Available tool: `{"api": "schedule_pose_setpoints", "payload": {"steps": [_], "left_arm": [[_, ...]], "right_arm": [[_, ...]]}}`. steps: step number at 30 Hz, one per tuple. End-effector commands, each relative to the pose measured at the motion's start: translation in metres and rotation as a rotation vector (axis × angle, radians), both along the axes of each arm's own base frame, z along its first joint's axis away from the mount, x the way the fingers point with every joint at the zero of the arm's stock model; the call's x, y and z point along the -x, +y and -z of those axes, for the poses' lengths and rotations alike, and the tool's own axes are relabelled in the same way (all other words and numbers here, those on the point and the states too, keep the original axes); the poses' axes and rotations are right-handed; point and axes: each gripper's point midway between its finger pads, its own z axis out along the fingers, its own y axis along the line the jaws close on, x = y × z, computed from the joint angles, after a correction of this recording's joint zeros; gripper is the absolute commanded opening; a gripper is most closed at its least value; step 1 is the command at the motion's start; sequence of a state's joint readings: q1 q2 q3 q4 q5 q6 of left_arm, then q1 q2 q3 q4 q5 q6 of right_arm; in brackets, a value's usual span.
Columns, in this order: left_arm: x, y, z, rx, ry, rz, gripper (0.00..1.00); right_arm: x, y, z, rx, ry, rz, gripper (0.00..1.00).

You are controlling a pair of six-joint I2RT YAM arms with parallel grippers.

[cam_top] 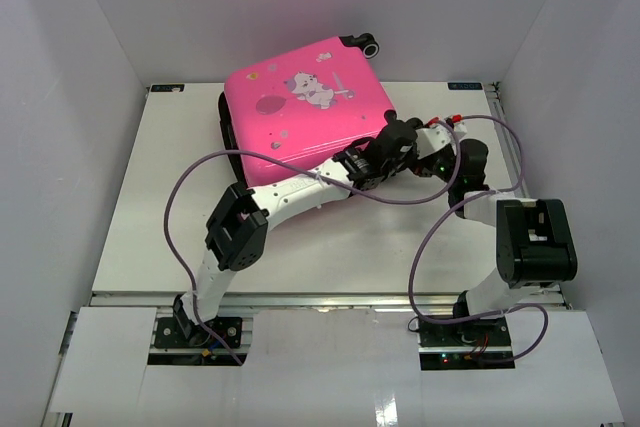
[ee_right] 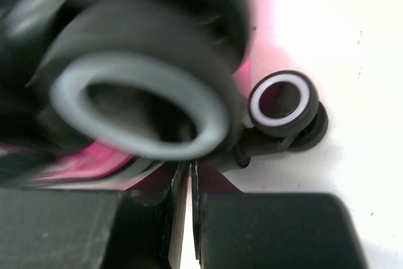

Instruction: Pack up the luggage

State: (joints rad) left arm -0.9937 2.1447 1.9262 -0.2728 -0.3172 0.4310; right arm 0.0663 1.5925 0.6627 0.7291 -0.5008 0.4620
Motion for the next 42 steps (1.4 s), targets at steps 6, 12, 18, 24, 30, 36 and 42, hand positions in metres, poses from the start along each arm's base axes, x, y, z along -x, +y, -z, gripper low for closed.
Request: {"api": "schedule_pose_setpoints", "payload": {"steps": [6,12,18,24,30,36,42], "left_arm": [[0.024,0.143,0.042,-0.116,0.149,-0.295,0.0],[0.045,0.188,0.023,-0.001,0.164,-0.377,0.0],[0.058,0.241,-0.044,0.242,0.125,-0.527,0.0],[0.049,0.315,-0.067,0.419,0.093,-0.819,0.0],[0.032,0.33,-0.06,0.472,0.146,-0.873,0.03],[0.012,0.352,-0.023,0.474,0.225,-0.951,0.0],[-0.002,0.371,0.001,0.496,0.28,-1.002,0.0]], "right_arm": [[0.051,0.038,0.004,0.063,-0.021,-0.081,0.08],[0.081,0.068,0.014,0.078,-0.015,-0.142,0.08],[0.096,0.076,0.019,0.11,-0.015,-0.14,0.08],[0.102,0.083,0.02,0.162,-0.021,-0.105,0.08],[0.064,0.027,0.031,0.195,0.038,0.099,0.08],[0.033,0.01,0.028,0.197,0.044,0.154,0.08],[0.011,-0.002,0.021,0.148,0.048,0.183,0.08]]}}
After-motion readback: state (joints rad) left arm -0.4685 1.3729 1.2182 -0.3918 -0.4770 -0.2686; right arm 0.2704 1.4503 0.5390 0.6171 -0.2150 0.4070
